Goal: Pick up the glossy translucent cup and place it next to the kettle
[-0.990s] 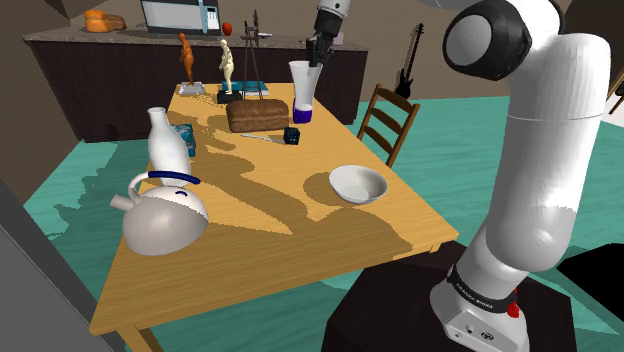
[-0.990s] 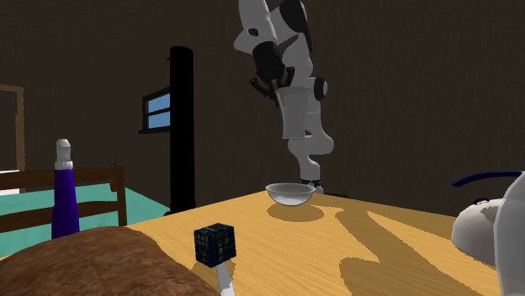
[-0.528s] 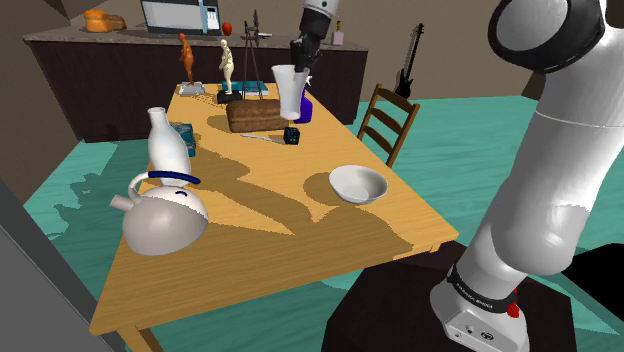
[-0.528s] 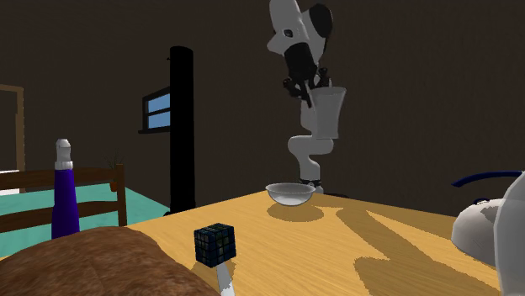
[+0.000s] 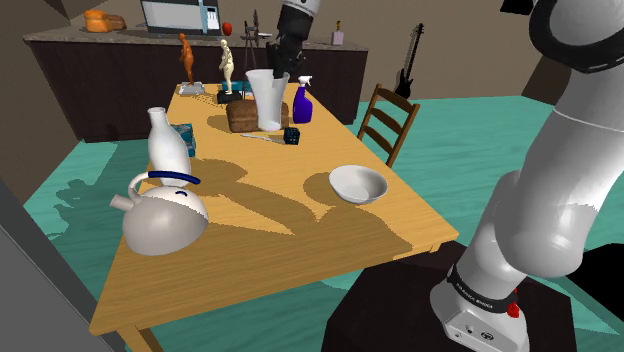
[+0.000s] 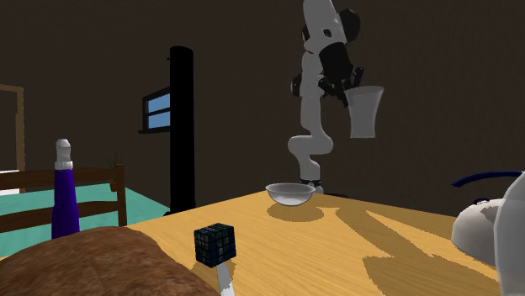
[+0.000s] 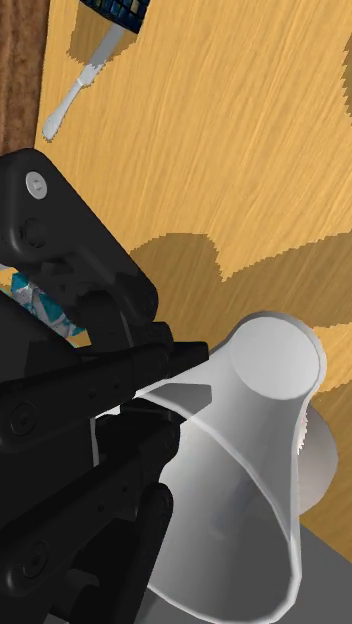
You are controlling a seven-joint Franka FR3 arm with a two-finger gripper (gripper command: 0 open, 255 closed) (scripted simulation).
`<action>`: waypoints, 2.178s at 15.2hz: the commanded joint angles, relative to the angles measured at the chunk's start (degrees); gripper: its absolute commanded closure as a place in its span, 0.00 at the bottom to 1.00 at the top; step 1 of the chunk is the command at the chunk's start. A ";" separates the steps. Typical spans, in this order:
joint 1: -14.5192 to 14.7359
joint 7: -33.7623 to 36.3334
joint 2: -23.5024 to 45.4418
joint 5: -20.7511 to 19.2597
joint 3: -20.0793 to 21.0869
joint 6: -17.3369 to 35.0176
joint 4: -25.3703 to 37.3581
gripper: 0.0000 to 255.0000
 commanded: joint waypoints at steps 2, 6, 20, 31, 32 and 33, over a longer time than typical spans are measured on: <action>2.12 3.89 -2.25 -0.69 2.07 2.22 -3.30 1.00; 4.80 9.21 -3.44 -1.41 4.94 4.21 -5.02 1.00; 13.43 26.93 -0.80 -4.52 14.23 9.54 -3.54 1.00; 13.56 25.27 -1.18 -3.79 14.37 17.90 -12.41 1.00; 13.58 25.11 -1.13 -3.72 14.38 18.64 -13.12 1.00; 13.59 24.96 -1.08 -3.64 14.40 19.38 -13.82 1.00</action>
